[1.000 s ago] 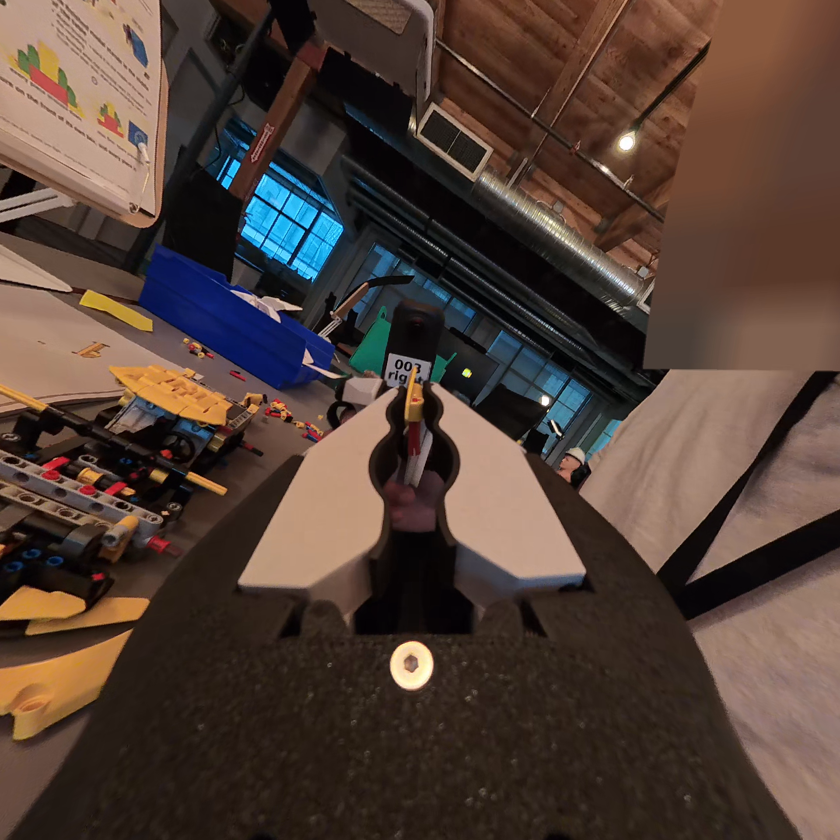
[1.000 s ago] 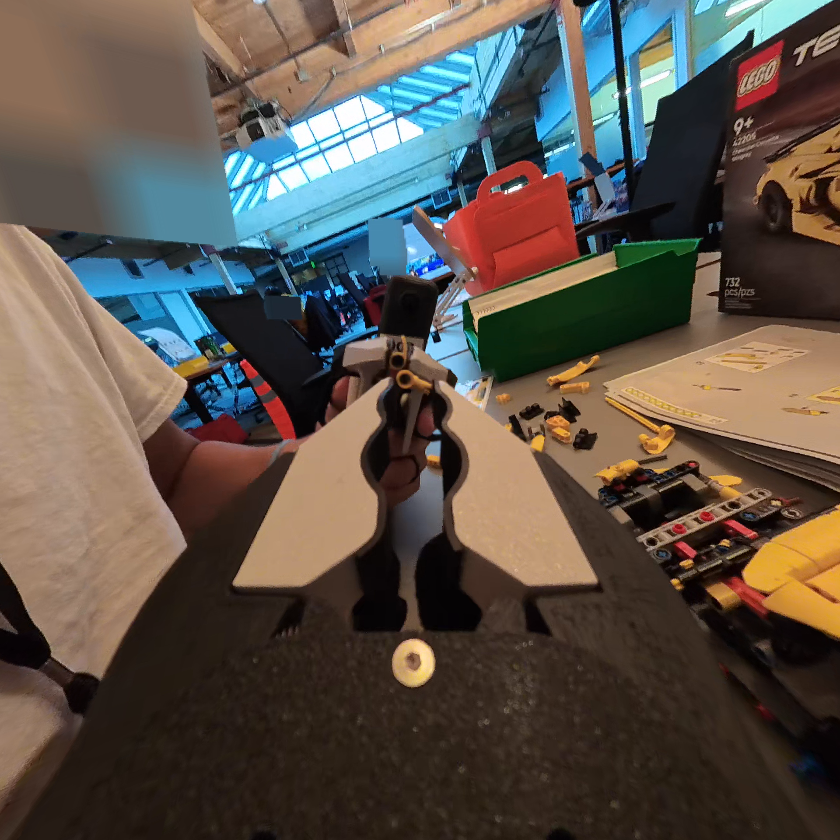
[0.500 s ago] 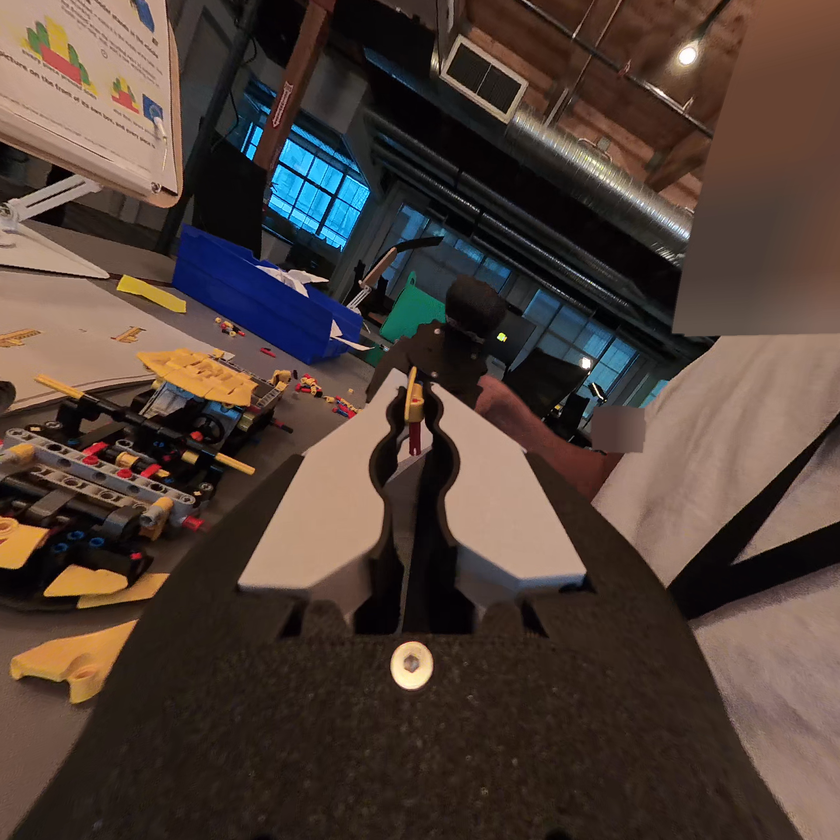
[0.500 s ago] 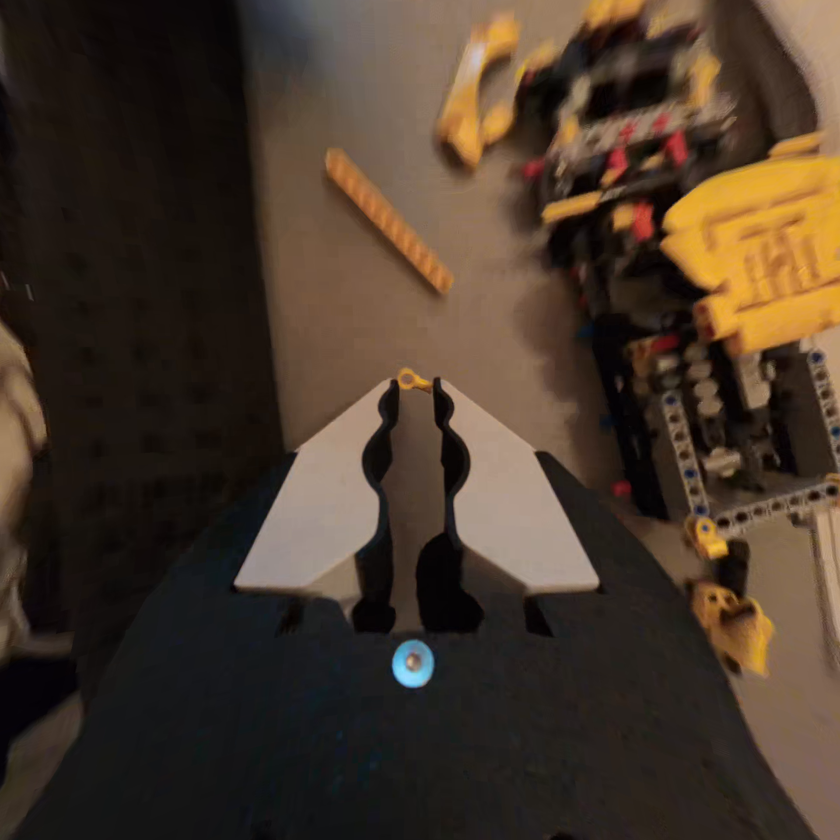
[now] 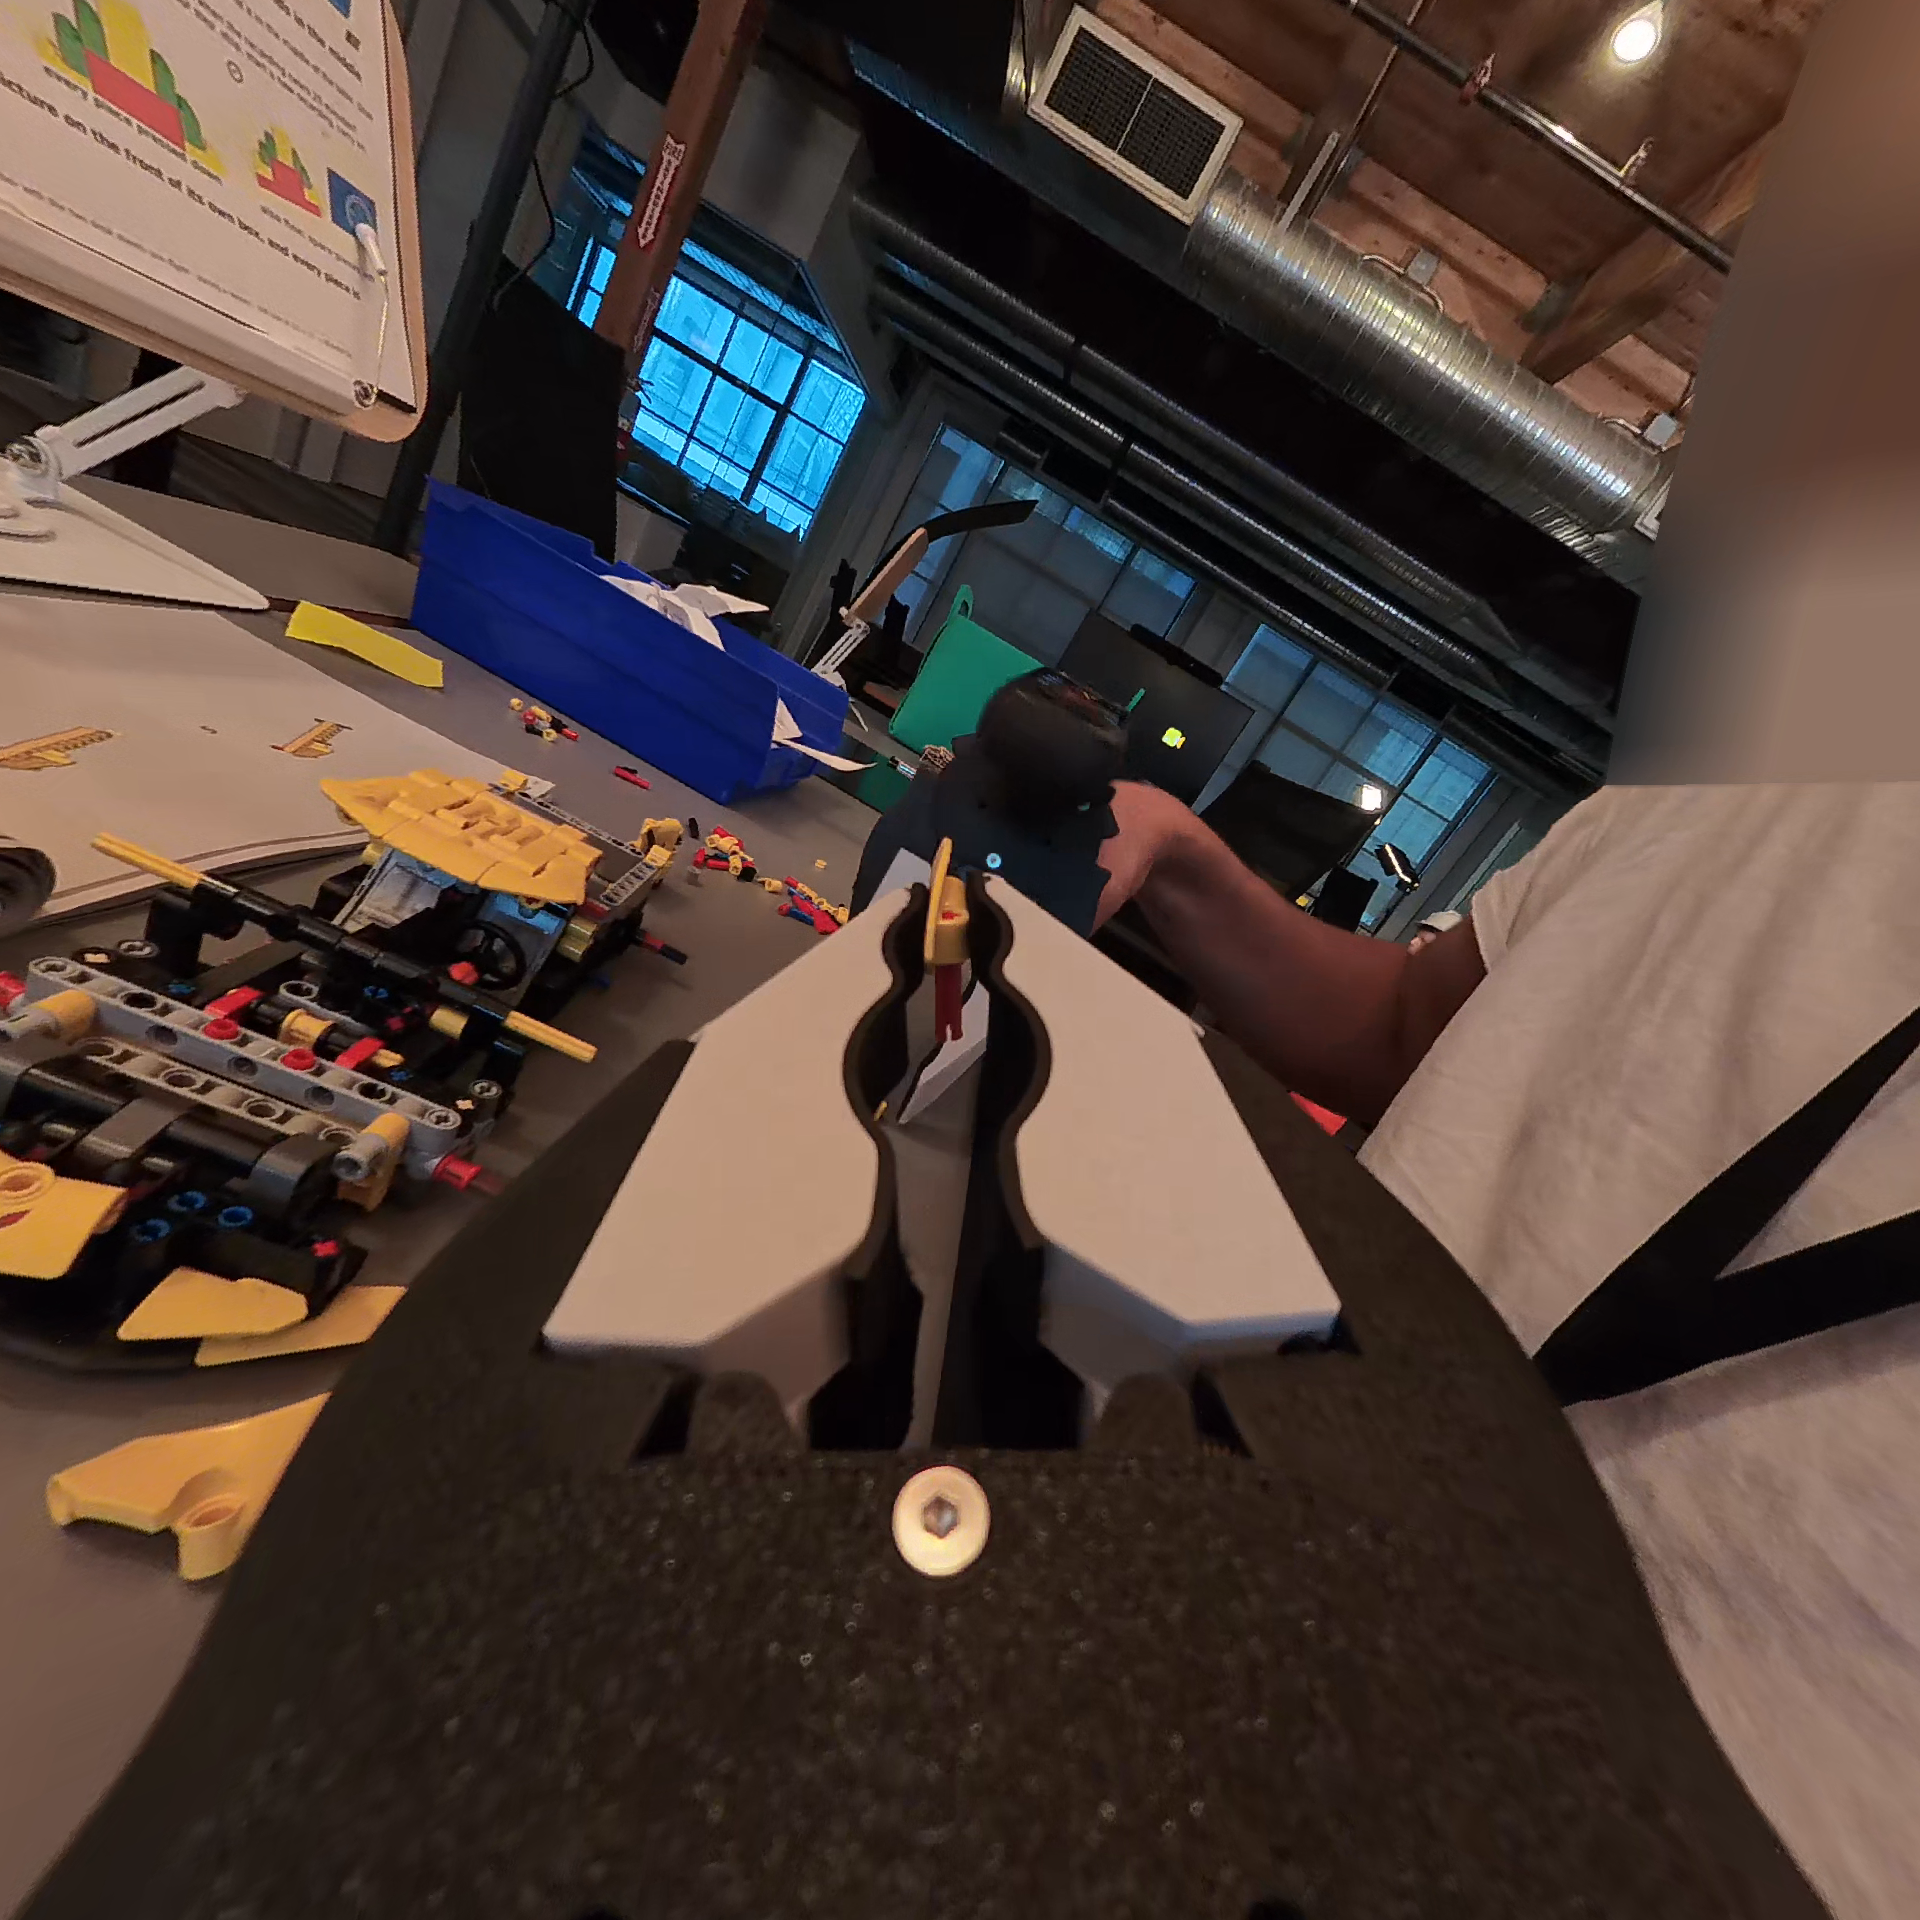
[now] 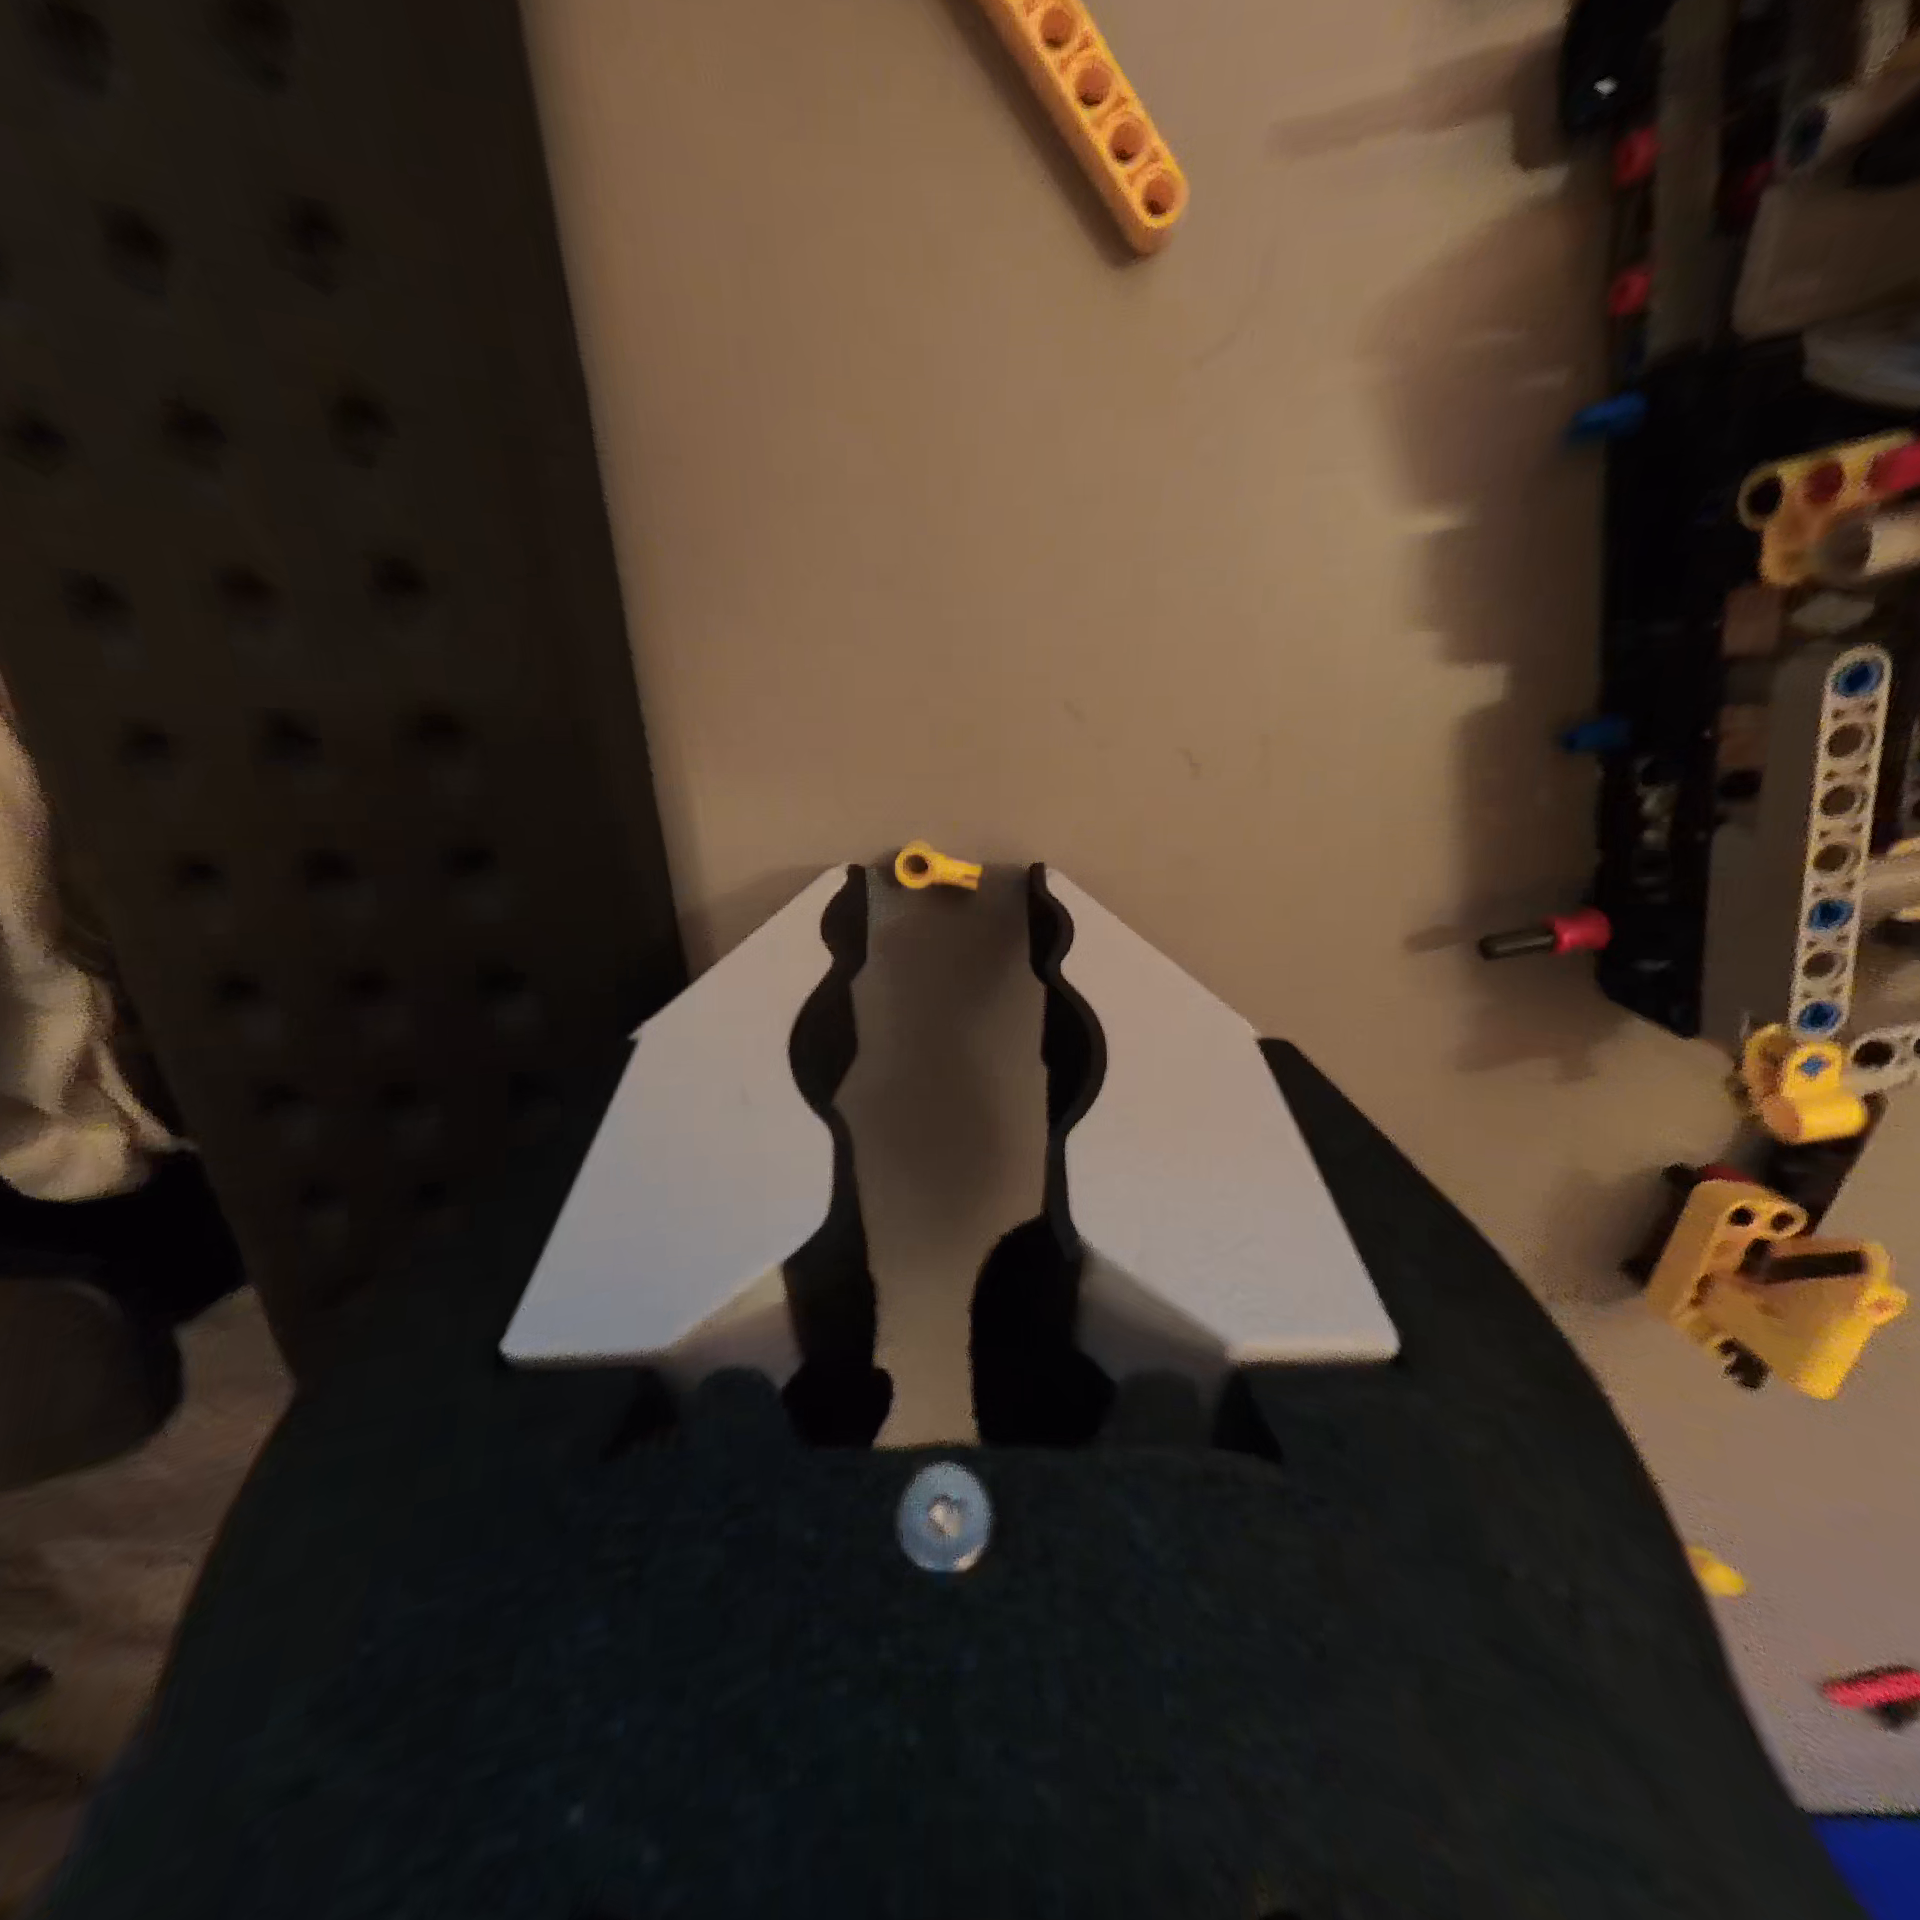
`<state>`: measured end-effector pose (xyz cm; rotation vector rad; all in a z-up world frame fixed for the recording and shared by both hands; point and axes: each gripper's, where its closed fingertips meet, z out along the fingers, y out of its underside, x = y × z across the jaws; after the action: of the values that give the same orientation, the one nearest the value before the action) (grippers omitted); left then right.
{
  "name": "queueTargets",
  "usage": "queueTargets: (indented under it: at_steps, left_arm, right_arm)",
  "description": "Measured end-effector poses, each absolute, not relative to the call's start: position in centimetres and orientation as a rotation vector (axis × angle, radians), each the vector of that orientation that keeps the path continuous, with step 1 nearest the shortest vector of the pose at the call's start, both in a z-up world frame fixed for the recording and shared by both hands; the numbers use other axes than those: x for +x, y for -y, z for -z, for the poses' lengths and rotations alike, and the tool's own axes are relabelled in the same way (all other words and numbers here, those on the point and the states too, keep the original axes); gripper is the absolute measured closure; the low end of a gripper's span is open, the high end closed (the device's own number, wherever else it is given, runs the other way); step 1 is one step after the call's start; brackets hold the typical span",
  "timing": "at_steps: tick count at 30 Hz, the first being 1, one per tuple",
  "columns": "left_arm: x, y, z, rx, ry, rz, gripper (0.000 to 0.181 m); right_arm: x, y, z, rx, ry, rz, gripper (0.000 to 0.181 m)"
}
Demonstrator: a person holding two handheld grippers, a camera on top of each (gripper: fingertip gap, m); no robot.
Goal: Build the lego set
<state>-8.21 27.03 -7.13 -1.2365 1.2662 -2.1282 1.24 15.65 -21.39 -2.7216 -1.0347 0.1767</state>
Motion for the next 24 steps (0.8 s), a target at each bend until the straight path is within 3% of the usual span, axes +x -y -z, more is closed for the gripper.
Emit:
queueTargets:
  at_steps: [6,13,24]
  left_arm:
    - [-8.24,-27.18,7.08,-1.240,-1.255,2.143,0.174]
    - [-8.26,-27.08,7.10,-1.240,-1.261,2.143,0.175]
    - [-8.21,-26.97,7.19,-1.241,-1.271,2.134,0.174]
  right_arm:
    - [1.17,-15.36,21.28,-2.704,0.745,-0.223,0.151]
    - [0.88,-15.97,20.88,-2.639,0.747,-0.196,0.166]
    - [0.97,-15.55,21.06,-2.650,0.819,-0.139,0.160]
